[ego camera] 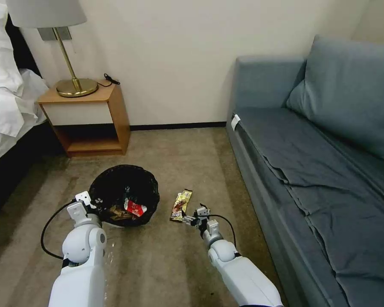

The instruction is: Pick up the trash bin, then pick up the garbage on the floor and place it into the trash bin.

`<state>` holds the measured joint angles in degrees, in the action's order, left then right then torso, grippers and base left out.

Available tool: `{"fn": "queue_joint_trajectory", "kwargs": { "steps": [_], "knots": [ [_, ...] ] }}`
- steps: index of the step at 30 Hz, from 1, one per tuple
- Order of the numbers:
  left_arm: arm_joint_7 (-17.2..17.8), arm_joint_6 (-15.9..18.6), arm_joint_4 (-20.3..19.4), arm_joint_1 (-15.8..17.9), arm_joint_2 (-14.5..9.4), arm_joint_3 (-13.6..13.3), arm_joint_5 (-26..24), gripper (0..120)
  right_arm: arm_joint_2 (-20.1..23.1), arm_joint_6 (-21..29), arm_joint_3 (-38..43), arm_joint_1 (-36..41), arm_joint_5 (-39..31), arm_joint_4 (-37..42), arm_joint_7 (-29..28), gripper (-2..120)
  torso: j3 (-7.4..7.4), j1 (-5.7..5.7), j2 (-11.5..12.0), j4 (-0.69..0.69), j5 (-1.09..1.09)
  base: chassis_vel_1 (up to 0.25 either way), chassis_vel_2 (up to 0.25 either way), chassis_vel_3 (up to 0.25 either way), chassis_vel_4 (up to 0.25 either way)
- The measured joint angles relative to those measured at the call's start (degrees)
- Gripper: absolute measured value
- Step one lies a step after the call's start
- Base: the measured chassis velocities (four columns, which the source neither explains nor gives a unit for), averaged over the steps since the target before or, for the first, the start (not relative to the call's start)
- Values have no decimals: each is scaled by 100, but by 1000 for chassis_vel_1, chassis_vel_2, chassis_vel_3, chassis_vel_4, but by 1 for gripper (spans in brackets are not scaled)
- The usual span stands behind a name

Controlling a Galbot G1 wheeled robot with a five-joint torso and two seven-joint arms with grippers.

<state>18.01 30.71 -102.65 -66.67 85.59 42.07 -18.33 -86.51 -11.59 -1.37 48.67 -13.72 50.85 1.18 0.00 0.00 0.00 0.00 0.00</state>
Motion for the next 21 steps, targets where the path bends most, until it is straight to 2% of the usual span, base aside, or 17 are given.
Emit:
{"fn": "queue_joint_trajectory", "kwargs": {
  "steps": [11,21],
  "knots": [
    [2,-19,1,-3,13,-1,8,2,-90,-136,-3,21,237,-343,220,100,0,0,0,0,0,-16,12,16,-17],
    [5,-37,-16,-18,35,2,9,2,-126,-192,-14,44,336,-386,277,100,1,0,0,-1,-1,-117,115,111,-112]
  ]
}}
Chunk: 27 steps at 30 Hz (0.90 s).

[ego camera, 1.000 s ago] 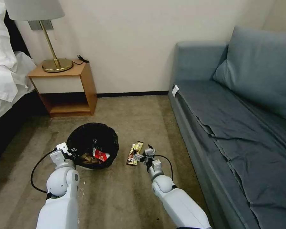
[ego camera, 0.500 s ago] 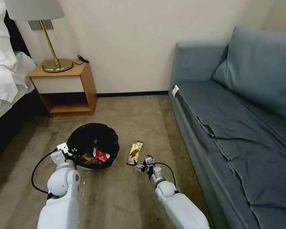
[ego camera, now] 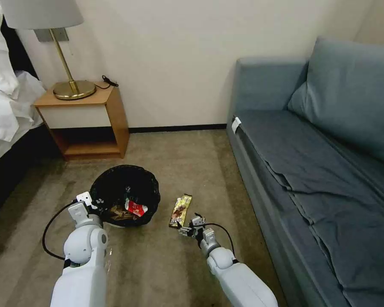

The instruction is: Pick up the trash bin, then pick up the garbage on the floor and place it into the trash bin.

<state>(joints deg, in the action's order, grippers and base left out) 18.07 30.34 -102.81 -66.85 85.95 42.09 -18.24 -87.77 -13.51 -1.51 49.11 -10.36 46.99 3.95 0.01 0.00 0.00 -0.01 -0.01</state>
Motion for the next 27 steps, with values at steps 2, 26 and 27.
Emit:
{"fn": "queue_joint_trajectory", "kwargs": {
  "steps": [2,26,27],
  "knots": [
    [3,-1,-13,0,2,0,0,2,13,-30,-26,2,18,10,13,100,0,0,0,0,0,-87,105,106,-90],
    [-2,-139,-46,-195,108,13,104,2,-428,-148,-670,-567,-305,-1066,92,100,-1,0,0,2,3,-55,55,57,-53],
    [-2,-139,-46,-195,108,13,104,2,-428,-148,-670,-567,-305,-1066,92,100,-1,0,0,2,3,0,0,0,0]
  ]
}}
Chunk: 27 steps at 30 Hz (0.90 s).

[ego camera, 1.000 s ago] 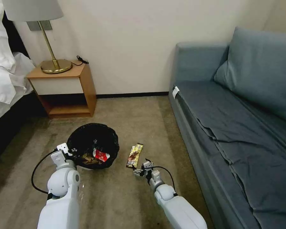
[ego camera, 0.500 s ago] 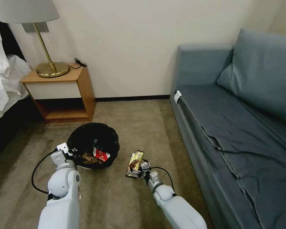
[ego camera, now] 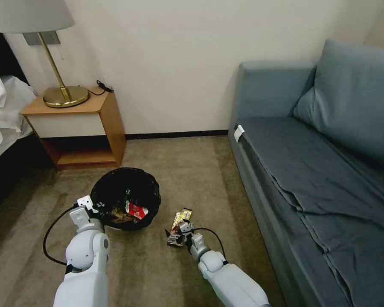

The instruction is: Pick up the trash bin, then pick up the garbage on the floor and place it into the trash bin.

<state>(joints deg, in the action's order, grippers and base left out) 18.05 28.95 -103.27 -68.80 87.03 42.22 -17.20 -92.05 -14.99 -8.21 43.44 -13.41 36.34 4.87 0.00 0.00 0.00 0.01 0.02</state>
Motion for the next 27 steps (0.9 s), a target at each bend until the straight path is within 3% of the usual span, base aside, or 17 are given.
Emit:
{"fn": "queue_joint_trajectory", "kwargs": {
  "steps": [4,15,27],
  "knots": [
    [0,-2,-35,-28,-26,16,-5,2,-18,186,161,-258,-190,-336,-1,100,0,0,0,-1,-3,0,0,0,0],
    [1,-51,-9,-43,-51,-38,109,2,-15,664,283,-212,-779,-127,49,100,0,0,0,-1,-3,0,0,0,0],
    [1,-71,-76,-96,-34,-24,142,2,-12,793,478,-115,-692,-244,155,100,0,0,0,-1,-2,0,0,0,0]
  ]
}}
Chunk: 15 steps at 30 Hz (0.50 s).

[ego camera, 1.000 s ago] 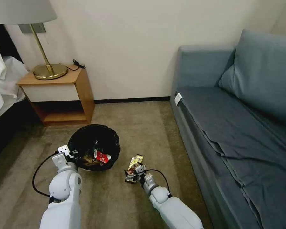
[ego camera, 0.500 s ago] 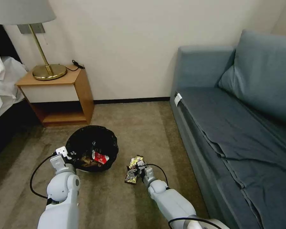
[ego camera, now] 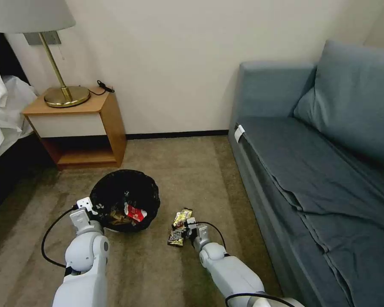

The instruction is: Pick up the trash bin, then pick up the garbage on the floor and place it into the trash bin.

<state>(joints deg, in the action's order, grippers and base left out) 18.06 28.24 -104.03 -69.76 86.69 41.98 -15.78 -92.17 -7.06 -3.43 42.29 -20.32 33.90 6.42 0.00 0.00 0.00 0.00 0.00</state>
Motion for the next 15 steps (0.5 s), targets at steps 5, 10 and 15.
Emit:
{"fn": "queue_joint_trajectory", "kwargs": {
  "steps": [5,10,15],
  "knots": [
    [4,0,-23,-19,2,-6,1,2,2,74,125,55,87,-55,296,100,0,0,0,0,0,0,0,0,0],
    [10,-15,-39,-20,1,4,53,2,2,198,243,150,358,-67,627,100,0,0,0,0,0,0,0,0,0],
    [10,-16,-55,-23,-1,9,54,2,2,179,314,151,509,-137,772,100,-1,0,-1,0,0,0,0,0,0]
  ]
}}
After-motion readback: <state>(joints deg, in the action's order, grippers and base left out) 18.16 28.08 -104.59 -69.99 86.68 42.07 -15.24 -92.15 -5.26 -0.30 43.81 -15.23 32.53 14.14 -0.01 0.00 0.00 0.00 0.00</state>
